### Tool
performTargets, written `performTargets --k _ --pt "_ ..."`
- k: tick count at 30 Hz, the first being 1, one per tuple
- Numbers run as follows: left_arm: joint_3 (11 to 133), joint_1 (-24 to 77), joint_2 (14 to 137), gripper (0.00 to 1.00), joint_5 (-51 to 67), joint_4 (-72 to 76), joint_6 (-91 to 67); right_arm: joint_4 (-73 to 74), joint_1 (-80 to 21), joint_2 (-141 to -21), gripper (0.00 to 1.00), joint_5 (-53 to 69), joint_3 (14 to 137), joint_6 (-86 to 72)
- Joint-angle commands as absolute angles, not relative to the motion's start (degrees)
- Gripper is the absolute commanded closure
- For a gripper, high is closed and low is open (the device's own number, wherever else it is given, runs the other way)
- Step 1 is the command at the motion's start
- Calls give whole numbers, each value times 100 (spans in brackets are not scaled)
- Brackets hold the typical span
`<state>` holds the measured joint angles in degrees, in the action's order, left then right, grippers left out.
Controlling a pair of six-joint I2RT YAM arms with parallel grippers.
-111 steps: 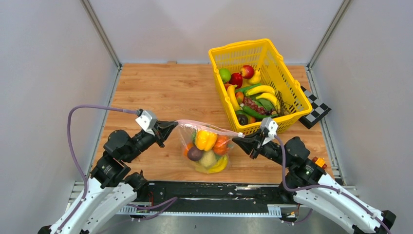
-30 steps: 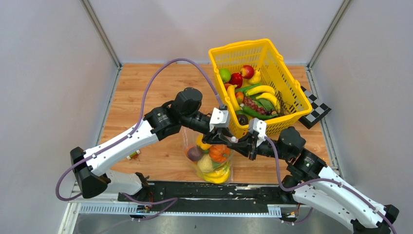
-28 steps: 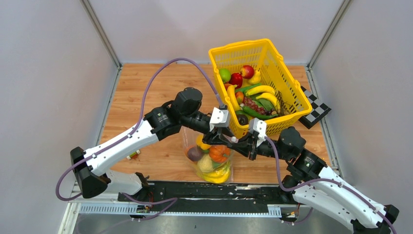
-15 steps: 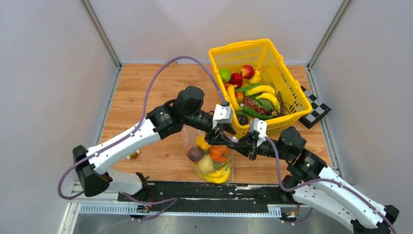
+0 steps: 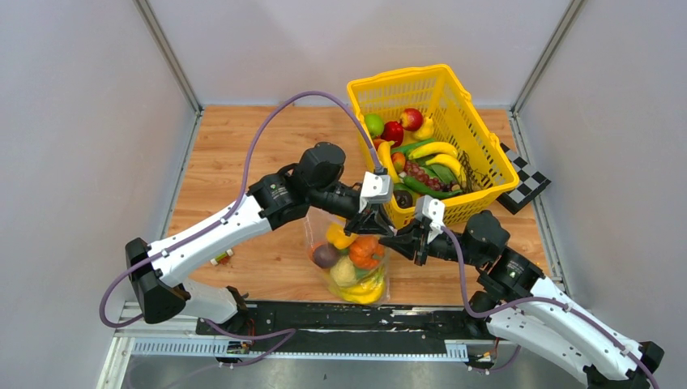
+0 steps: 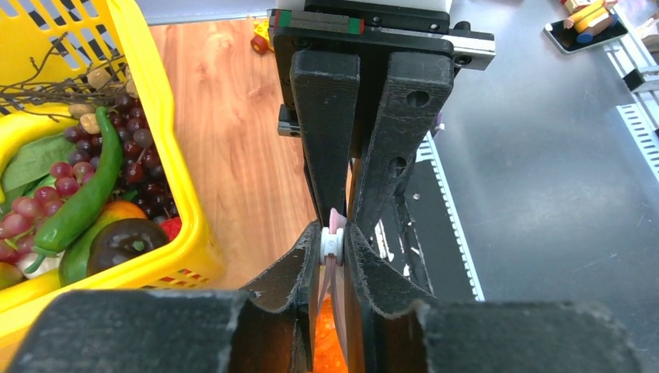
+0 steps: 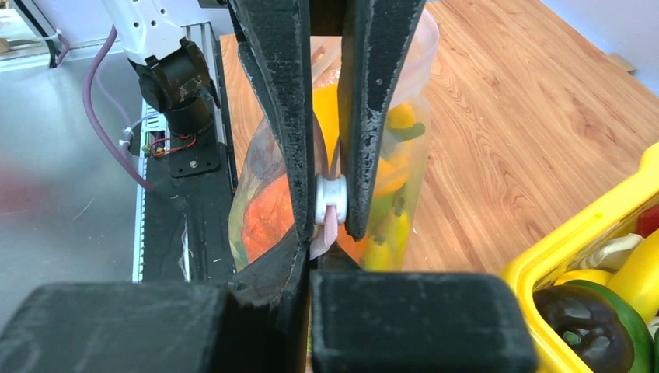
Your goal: Place the food in the zip-top bag and seal the zipper
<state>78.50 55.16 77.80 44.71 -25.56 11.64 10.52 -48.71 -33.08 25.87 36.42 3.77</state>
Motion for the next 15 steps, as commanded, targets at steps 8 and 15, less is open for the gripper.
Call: performTargets --k 8,15 --pt "7975 5533 7514 100 4167 -2618 1214 313 -4875 -2946 79 2488 3583 314" --pt "8013 5546 7547 100 4387 -2571 1145 298 -4870 -3144 59 2526 3708 466"
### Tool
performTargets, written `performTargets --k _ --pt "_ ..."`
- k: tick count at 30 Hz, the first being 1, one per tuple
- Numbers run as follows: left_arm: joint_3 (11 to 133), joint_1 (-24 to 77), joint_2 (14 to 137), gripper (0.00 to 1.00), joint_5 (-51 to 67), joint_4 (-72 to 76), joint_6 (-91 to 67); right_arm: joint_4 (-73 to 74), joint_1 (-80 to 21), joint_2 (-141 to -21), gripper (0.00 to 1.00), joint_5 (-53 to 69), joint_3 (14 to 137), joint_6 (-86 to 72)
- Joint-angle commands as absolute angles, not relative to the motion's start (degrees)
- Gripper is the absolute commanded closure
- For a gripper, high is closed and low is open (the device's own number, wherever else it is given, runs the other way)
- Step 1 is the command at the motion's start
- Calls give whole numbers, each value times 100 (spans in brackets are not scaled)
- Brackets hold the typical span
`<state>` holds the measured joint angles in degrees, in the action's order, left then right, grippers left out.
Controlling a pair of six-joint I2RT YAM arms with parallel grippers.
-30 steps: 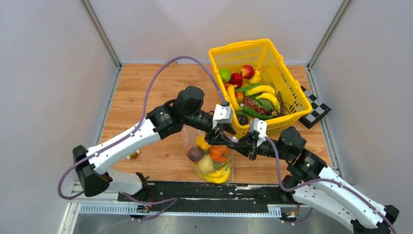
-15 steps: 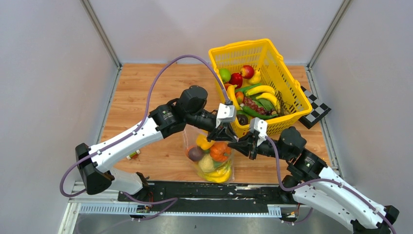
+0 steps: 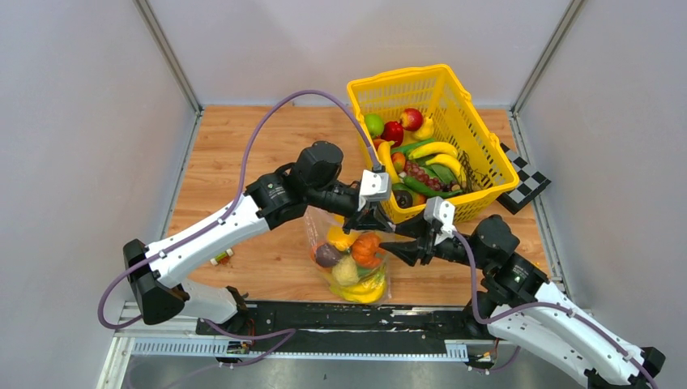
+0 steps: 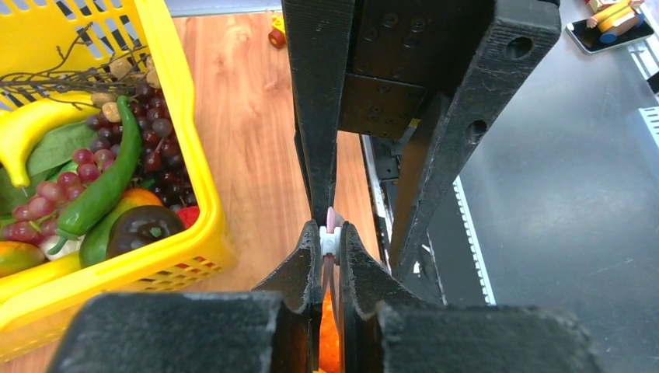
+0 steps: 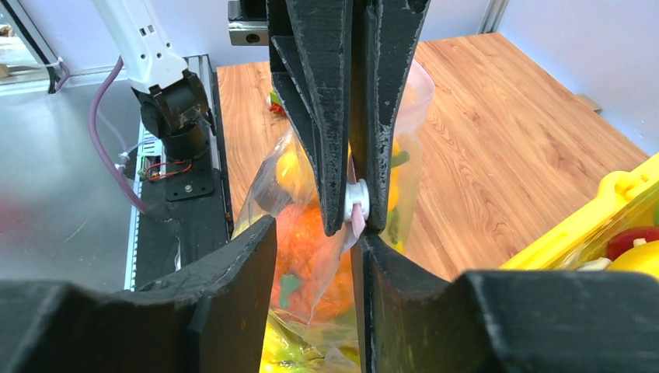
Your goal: Place the food in the zip-top bag and seal the zipper
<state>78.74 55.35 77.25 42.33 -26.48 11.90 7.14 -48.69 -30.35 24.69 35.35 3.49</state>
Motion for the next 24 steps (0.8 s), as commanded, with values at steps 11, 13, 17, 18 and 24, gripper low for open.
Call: performTargets --k 11,13,17,18,24 --pt "7992 5546 7450 100 4482 -2716 1238 -137 -4874 -3286 100 2496 3582 475" --pt "7990 5546 7414 100 4442 -2828 1322 -98 -4873 -3283 100 2427 3558 462" --pt "7964 5544 7294 100 4187 -3146 1522 -140 -4873 -3061 100 2081 3418 378" --pt "7936 5546 7249 100 4135 -3261 1567 -155 -4878 -3004 100 2060 3378 358" --pt "7644 5544 6930 100 3708 -3573 1712 -90 -4865 -2893 100 2093 3316 316"
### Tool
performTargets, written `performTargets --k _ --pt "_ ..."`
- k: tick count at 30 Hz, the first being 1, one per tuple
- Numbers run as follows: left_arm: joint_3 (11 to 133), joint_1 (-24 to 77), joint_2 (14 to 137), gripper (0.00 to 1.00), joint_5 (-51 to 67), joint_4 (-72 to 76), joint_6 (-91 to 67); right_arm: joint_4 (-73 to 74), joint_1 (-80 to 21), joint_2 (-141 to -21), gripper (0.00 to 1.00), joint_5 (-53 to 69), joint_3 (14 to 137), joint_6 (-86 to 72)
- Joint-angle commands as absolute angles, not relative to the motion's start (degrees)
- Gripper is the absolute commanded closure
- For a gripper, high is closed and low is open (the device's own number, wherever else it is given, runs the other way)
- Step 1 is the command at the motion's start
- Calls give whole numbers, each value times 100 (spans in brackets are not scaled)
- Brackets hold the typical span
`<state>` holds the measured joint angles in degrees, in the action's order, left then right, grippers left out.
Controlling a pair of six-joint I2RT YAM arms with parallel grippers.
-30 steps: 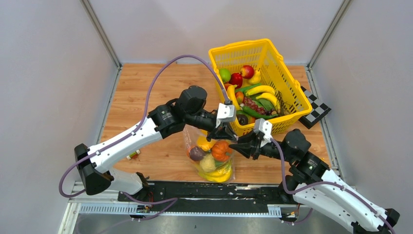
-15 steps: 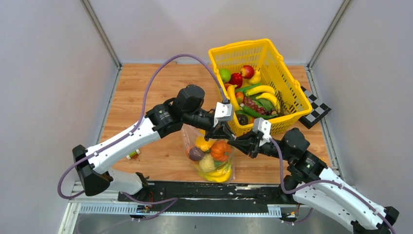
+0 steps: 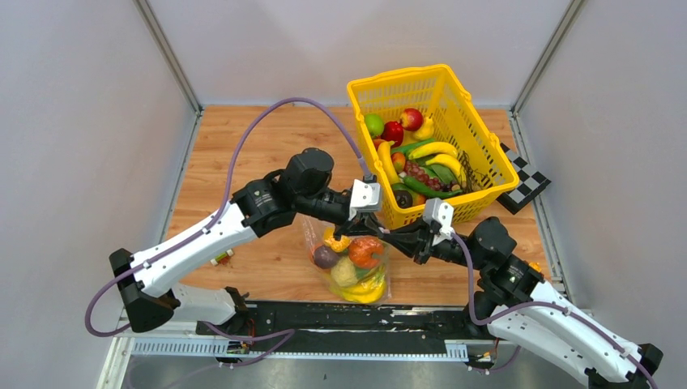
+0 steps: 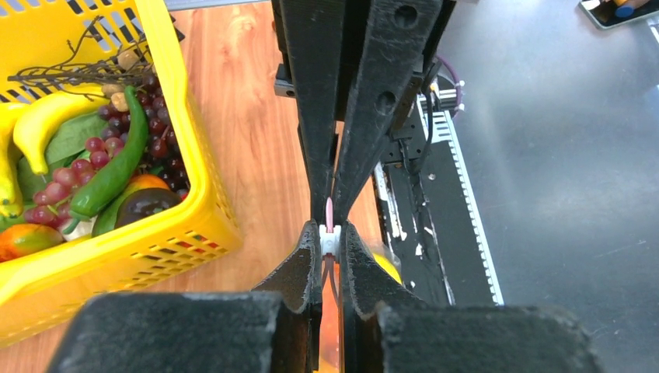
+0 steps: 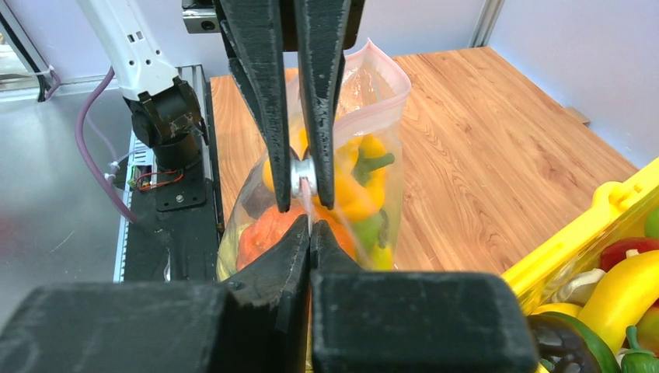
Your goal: Place the food in the zip-top bag and seal the zipper
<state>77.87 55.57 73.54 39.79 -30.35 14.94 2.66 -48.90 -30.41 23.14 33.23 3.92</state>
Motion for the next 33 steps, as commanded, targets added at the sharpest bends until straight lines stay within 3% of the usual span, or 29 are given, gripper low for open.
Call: performTargets --k 1,9,18,24,29,31,33 --pt "7618 5541 6897 100 3678 -3604 1728 -107 -4876 -2887 100 2111 3307 308" --pt "7752 5545 6971 100 3809 -3497 1601 -191 -4868 -2990 100 2573 3374 333" --pt "7541 5528 6805 100 2520 -4153 1910 -78 -4877 -2663 100 2442 3290 460" --pt "7432 5473 6574 100 2260 -3996 1886 -114 -4872 -2596 100 2503 3252 457" --pt "7517 5449 6555 100 2715 -3713 1718 -52 -4877 -2711 100 2770 3369 544" --pt "7645 5458 6639 100 3087 -3642 1628 126 -4873 -2897 84 2860 3538 648" --pt "7791 5458 6752 100 3373 -3637 1602 313 -4877 -3116 59 2932 3752 765"
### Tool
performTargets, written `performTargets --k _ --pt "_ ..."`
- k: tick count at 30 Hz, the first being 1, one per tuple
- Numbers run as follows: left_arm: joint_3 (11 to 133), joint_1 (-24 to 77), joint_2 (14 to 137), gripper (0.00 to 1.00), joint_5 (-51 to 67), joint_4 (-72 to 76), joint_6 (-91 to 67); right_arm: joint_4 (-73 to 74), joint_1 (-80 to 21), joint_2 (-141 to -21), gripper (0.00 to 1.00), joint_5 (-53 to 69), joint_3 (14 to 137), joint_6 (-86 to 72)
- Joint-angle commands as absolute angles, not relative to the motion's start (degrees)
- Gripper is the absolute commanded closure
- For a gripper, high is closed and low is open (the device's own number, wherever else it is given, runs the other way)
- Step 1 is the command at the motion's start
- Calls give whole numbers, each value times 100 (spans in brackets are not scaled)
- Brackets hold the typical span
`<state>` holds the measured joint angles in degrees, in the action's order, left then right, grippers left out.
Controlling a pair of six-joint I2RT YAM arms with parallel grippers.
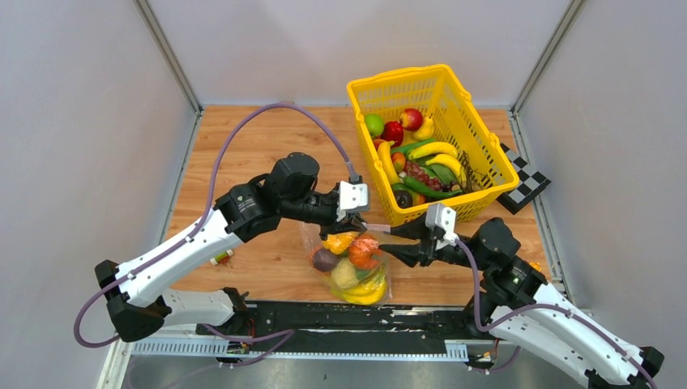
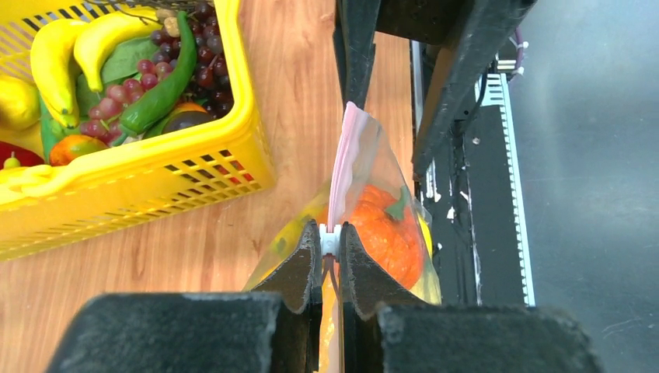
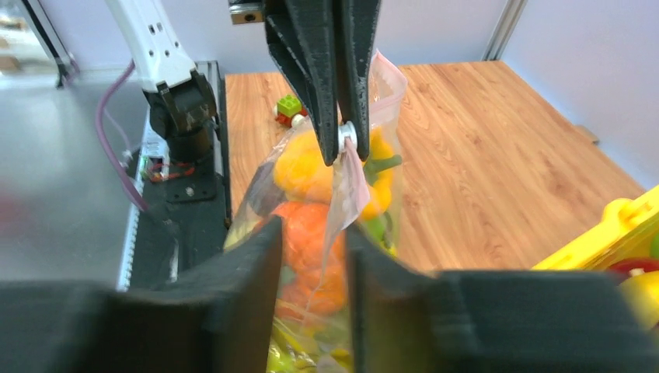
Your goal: Place the food in the zip-top bag and seal the zipper
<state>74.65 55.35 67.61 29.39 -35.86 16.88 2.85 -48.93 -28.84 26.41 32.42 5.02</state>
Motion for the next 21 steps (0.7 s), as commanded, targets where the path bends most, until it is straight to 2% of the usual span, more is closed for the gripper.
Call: performTargets --k 1,4,6,7,11,14,16,21 --pt "7869 5454 6808 100 3480 -3679 1615 355 -4875 -3211 49 2935 3853 810" --pt "8082 5475 6982 100 3651 -3855 1699 397 -4871 -3500 35 2885 4068 981" --pt "8147 5498 7033 100 3692 -3907 1719 530 -4874 -3694 34 2831 4231 1148" --pt "8166 5509 7047 100 3712 -3924 1730 613 -4870 -3797 37 2837 4306 1211" --pt "8189 5522 7052 100 3640 -3982 1761 669 -4870 -4036 63 3010 4460 1235" --pt "8166 5528 6998 100 3566 -3997 1760 731 -4875 -4067 89 3008 4496 1231" --pt "8137 5528 6944 100 3515 -4008 1766 848 -4875 -4037 99 2978 4517 1266" --pt "8076 5528 6785 100 3222 -4148 1853 826 -4872 -3779 100 2737 4391 1154"
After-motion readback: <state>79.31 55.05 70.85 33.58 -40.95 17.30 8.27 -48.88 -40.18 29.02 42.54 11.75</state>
